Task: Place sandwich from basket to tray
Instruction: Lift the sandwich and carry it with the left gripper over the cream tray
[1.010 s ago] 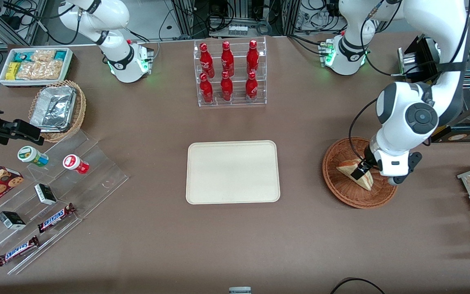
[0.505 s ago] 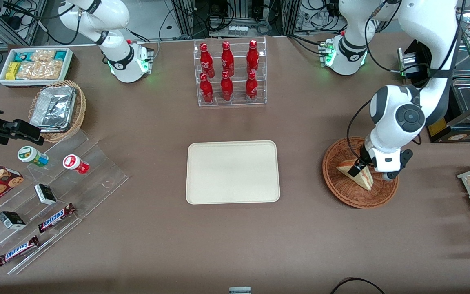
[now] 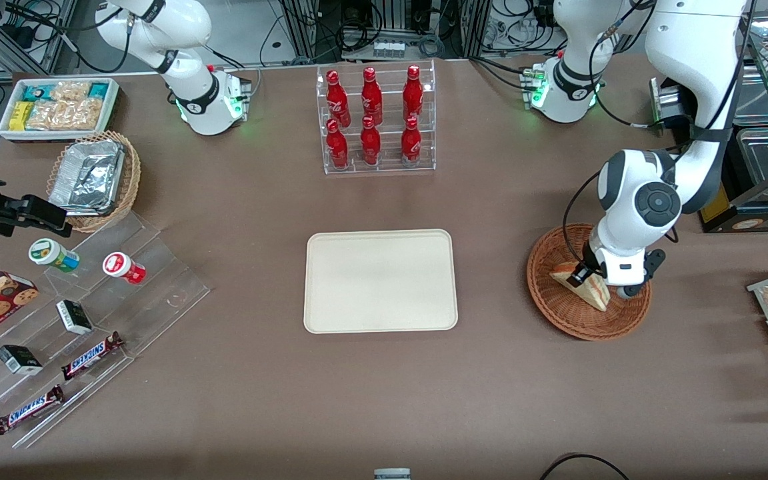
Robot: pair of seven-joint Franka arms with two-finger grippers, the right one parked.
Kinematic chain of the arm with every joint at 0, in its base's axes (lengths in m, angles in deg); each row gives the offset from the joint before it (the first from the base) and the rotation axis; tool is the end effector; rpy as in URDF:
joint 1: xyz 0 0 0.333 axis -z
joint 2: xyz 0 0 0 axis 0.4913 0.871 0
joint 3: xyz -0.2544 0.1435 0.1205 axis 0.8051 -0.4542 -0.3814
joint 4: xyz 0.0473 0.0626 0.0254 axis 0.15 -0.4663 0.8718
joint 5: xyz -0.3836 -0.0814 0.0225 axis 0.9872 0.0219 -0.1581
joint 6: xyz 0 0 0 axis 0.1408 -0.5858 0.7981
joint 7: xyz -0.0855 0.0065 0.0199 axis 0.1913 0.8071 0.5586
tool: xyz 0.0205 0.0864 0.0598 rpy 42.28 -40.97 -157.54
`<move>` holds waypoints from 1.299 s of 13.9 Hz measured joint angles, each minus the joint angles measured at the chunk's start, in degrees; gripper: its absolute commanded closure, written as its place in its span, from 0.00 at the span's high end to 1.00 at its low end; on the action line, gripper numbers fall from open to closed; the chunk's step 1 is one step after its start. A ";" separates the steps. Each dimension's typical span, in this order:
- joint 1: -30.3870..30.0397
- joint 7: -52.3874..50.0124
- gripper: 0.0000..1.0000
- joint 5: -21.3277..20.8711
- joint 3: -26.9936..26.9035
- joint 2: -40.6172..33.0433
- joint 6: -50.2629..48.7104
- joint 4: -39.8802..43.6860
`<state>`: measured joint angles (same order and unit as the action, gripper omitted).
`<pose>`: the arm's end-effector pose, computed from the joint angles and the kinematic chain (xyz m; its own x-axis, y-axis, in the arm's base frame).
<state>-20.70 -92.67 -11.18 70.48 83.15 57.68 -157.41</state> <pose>0.5536 -0.0841 0.2638 0.7046 0.7089 0.0308 0.7095 -0.7045 -0.0168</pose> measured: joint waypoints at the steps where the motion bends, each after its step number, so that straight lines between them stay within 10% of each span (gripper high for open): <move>1: -0.03 0.00 0.00 -0.09 -0.02 -0.01 0.00 0.18; 11: 0.52 0.22 0.00 -3.74 8.03 -7.19 -31.53 17.82; 18: 9.11 0.41 0.00 -3.81 19.06 -0.28 -26.97 24.27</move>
<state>-11.59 -92.26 -14.99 89.54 82.87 30.71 -133.14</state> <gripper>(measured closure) 0.850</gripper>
